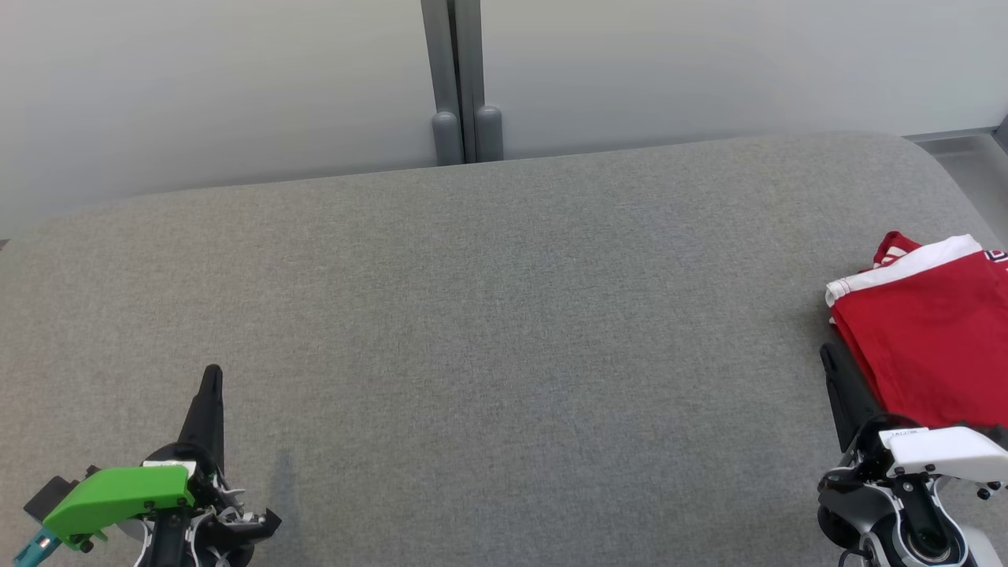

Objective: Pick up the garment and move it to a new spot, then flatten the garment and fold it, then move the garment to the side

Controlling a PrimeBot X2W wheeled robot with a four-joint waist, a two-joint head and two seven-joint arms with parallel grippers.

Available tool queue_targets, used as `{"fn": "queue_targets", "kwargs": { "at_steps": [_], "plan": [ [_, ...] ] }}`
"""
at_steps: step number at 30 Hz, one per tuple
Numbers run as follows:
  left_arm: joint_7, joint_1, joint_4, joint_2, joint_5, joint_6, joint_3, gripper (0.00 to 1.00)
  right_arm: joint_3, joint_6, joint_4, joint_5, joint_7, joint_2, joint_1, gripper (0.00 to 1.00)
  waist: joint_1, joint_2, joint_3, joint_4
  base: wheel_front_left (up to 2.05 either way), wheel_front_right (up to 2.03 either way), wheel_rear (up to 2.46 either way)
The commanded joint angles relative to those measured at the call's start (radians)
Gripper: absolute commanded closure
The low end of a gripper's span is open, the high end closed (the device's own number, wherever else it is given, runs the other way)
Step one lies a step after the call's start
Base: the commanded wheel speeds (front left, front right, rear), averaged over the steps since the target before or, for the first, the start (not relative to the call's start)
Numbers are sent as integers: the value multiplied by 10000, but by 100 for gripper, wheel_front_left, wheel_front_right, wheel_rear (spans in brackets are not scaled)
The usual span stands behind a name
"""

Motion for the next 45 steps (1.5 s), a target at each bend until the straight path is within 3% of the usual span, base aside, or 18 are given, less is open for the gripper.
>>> {"fn": "queue_targets", "kwargs": {
  "at_steps": [1, 45],
  "plan": [
    [34, -90, -4, 51, -42, 24, 22, 100, -14, 0, -37, 31, 20, -52, 107, 100, 0, -1, 0, 0, 0, 0, 0],
    [32, -90, -4, 51, -39, 25, 19, 100, -15, 0, -37, 32, 19, -52, 108, 100, 0, -1, 0, 0, 0, 0, 0]
  ]
}}
